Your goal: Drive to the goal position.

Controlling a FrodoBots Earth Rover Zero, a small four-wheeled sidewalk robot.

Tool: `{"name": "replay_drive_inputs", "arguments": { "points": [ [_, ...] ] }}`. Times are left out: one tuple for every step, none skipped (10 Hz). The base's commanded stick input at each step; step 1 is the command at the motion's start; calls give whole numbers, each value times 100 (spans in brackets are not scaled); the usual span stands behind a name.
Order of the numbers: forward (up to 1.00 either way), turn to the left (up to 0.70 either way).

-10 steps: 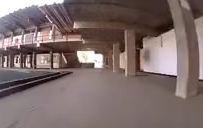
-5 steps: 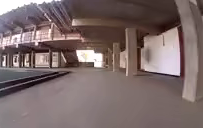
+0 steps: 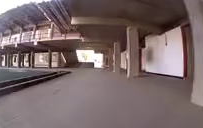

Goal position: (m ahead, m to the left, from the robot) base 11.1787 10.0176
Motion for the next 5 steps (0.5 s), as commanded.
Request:
{"name": "replay_drive_inputs", "arguments": {
  "points": [
    [50, 0],
    [50, 0],
    [50, 0],
    [50, 0],
    [50, 0]
  ]
}}
